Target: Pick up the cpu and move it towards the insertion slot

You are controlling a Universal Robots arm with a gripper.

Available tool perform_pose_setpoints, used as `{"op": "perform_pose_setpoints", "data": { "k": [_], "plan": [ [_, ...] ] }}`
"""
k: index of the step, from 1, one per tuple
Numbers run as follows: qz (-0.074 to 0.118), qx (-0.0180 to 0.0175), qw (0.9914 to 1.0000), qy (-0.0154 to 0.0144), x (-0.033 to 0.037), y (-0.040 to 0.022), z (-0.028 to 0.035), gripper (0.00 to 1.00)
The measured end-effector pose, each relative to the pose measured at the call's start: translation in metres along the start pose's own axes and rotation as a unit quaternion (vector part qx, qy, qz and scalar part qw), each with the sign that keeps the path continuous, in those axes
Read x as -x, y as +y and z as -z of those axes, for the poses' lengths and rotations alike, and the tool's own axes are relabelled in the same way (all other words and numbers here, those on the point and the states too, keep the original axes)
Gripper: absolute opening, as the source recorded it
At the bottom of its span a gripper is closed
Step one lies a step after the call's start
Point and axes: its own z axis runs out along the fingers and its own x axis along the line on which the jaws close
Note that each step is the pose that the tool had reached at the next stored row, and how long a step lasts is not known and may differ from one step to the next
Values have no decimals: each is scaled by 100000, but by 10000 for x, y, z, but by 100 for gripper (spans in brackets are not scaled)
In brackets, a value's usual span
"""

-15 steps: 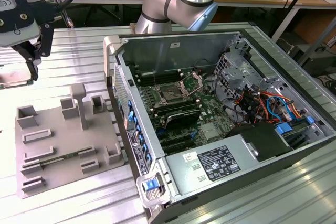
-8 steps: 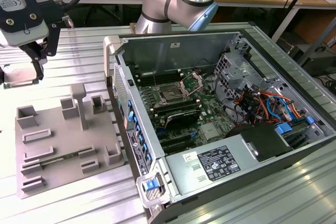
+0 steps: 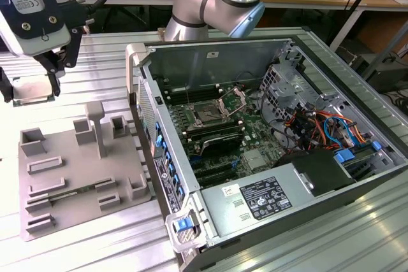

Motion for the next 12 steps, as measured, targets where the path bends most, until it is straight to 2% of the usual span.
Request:
{"op": "perform_pose_setpoints", "data": {
  "k": [12],
  "plan": [
    [2, -1, 100000, -3, 92, -6, 0, 55]
  ]
}}
